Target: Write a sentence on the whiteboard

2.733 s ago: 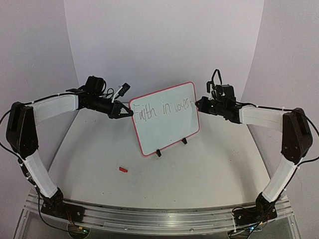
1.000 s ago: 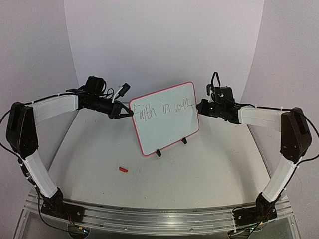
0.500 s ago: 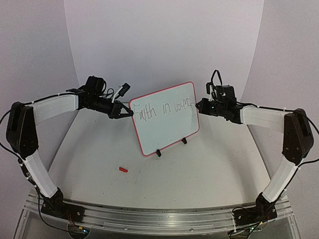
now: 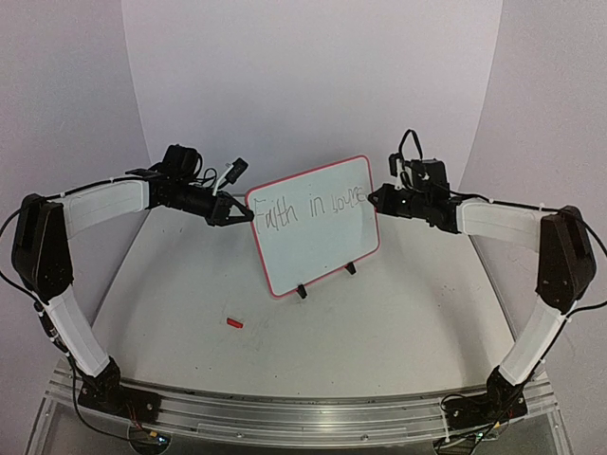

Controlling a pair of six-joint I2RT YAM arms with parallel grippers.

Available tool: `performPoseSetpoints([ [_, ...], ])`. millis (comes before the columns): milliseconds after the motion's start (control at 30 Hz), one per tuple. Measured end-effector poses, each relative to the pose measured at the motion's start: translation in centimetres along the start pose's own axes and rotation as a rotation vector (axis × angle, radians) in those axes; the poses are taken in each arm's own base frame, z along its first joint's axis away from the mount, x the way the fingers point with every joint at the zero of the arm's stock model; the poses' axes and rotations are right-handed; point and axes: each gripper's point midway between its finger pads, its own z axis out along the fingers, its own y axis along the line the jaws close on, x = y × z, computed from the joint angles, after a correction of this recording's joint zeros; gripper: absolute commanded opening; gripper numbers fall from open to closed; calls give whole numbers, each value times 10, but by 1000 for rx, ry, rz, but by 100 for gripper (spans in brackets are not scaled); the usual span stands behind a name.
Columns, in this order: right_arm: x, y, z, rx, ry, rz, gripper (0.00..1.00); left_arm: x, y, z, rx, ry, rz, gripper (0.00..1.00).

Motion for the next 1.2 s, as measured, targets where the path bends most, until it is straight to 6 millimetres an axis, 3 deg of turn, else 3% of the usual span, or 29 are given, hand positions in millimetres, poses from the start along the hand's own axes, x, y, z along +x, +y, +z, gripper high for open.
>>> performPoseSetpoints([
  [667, 3, -9, 8, 36, 4, 7, 0, 0, 0, 0, -2, 1, -1, 0],
  [1200, -15, -13, 8, 82, -45, 4, 0, 0, 0, 0, -2, 1, -1, 0],
])
